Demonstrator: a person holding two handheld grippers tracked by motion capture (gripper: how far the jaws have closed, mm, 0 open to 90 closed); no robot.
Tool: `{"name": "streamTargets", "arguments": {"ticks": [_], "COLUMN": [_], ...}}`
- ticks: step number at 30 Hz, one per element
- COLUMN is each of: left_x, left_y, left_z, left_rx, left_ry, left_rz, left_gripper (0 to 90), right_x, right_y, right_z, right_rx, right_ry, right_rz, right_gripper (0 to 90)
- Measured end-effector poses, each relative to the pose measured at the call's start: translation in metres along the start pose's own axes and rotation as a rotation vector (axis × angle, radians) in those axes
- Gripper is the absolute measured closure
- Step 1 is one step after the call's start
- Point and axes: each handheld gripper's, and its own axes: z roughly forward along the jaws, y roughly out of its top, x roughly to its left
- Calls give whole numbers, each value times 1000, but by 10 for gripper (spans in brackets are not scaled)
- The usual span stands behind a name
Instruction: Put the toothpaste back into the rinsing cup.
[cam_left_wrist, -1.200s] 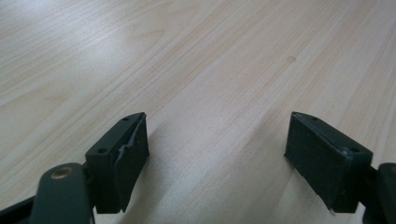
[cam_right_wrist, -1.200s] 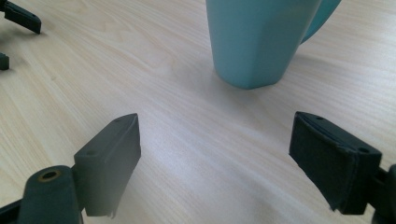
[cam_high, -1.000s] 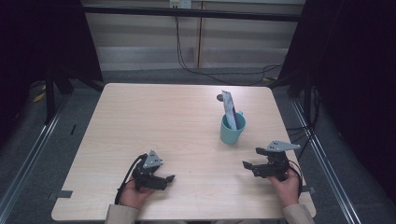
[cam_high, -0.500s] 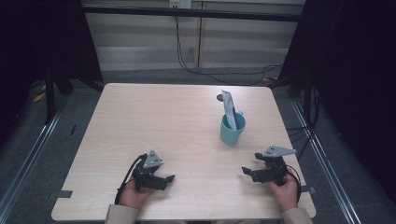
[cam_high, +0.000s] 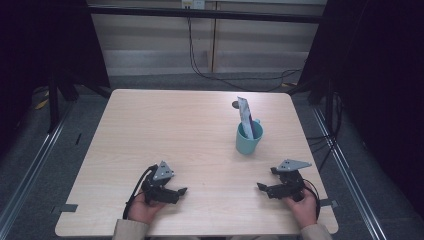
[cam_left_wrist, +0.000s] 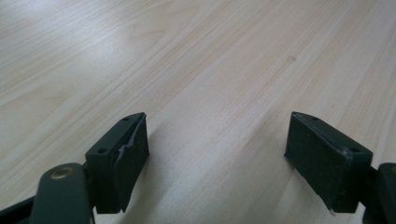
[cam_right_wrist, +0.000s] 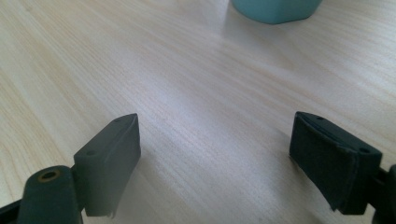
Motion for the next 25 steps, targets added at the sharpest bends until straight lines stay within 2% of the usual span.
{"name": "streamTargets", "arguments": {"ticks": [6,25], "left_x": [0,0], "left_y": [0,0], "left_z": [0,0], "left_rx": [0,1], "left_ry": [0,1], "left_rz": [0,-7], "left_gripper": [210,210], "right_x": [3,3], "right_y": [0,0], "right_z": [1,1], "right_rx": [9,10], "right_ry": [-14,-18], "right_rz": [-24,-20], "right_gripper": [151,148]}}
